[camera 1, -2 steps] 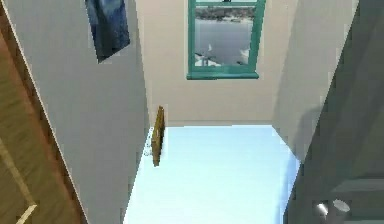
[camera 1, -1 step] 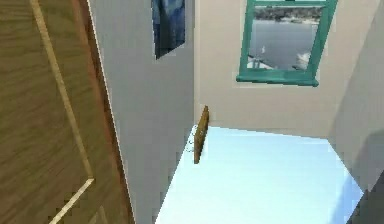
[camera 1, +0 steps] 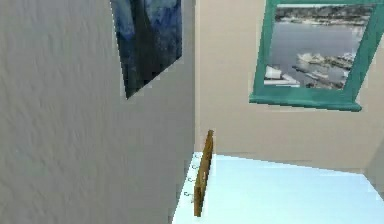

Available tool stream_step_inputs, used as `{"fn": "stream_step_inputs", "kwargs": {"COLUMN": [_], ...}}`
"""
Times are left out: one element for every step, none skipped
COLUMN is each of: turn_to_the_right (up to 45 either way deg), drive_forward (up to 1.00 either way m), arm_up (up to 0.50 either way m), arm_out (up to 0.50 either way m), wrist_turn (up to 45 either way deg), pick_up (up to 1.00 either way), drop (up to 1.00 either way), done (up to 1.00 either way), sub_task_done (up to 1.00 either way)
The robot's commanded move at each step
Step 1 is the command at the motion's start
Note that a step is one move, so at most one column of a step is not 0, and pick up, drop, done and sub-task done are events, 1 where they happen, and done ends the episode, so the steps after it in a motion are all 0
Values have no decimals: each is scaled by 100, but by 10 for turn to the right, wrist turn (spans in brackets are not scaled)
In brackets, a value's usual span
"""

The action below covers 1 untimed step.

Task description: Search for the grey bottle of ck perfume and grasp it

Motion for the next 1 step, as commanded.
{"fn": "stream_step_inputs", "kwargs": {"turn_to_the_right": [450], "drive_forward": [0], "arm_up": [0], "arm_out": [0], "wrist_turn": [0], "pick_up": [0], "drop": [0], "done": [0], "sub_task_done": [0]}}
